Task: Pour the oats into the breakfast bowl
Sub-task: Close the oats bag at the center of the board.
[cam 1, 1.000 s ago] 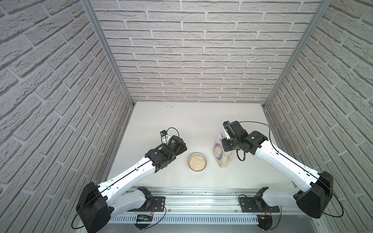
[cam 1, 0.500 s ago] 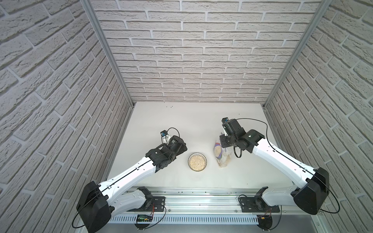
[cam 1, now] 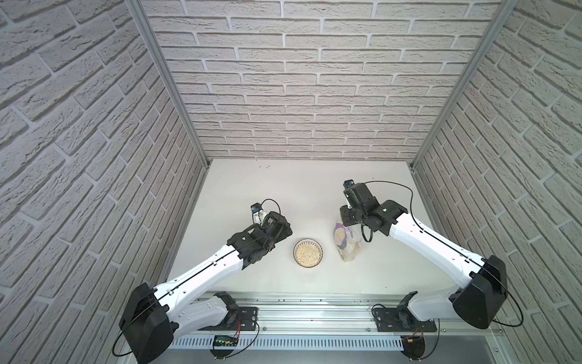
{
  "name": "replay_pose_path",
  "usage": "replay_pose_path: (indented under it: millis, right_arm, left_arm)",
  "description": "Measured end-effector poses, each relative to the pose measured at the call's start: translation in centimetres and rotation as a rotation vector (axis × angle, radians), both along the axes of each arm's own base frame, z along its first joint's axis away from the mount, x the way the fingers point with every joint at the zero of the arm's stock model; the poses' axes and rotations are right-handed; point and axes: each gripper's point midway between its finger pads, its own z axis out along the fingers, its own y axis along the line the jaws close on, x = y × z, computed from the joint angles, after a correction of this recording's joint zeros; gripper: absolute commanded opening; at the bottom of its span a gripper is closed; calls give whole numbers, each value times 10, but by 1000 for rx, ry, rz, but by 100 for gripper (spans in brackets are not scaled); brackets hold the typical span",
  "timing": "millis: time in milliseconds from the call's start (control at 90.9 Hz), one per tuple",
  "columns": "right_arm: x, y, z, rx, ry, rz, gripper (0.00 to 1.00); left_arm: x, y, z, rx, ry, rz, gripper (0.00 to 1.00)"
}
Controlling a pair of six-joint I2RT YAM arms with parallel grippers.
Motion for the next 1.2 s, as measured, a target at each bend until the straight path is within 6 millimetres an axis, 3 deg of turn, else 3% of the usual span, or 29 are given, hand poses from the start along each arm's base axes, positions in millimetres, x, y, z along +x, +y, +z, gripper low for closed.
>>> replay_pose_path:
  millis: [297, 374, 473, 550, 693, 902, 924, 990, 1034, 1067, 1199]
  right_arm:
    - [8, 5, 0, 7, -22, 5, 4]
    - [9, 3, 1, 12, -20, -3, 27]
    - [13, 4, 5, 26, -36, -11, 42]
    - [18, 4, 7, 36, -48, -19, 36]
    - [28, 7, 5, 37, -52, -24, 4]
    - [31, 11, 4, 63, -48, -24, 3]
    - [31, 11, 4, 67, -48, -22, 13]
    - [30, 11, 6, 92, -48, -24, 68]
    - [30, 10, 9, 109, -57, -26, 95]
    - [29, 8, 13, 122, -72, -30, 100]
    - [22, -2, 35, 191, -165, -44, 99]
  left_arm:
    - [0, 0, 0, 9, -3, -10, 93]
    - [0, -1, 1, 7, -5, -16, 93]
    - [2, -3, 3, 2, -14, -23, 93]
    - [2, -4, 4, -1, -17, -29, 94]
    - [3, -5, 4, 2, -21, -36, 94]
    - [3, -6, 5, 8, -25, -45, 98]
    - [3, -6, 5, 11, -25, -47, 98]
    - [3, -6, 7, 23, -28, -58, 98]
    - [4, -7, 11, 32, -39, -72, 98]
    - [6, -8, 15, 41, -50, -87, 98]
    - [14, -11, 44, 86, -117, -131, 98]
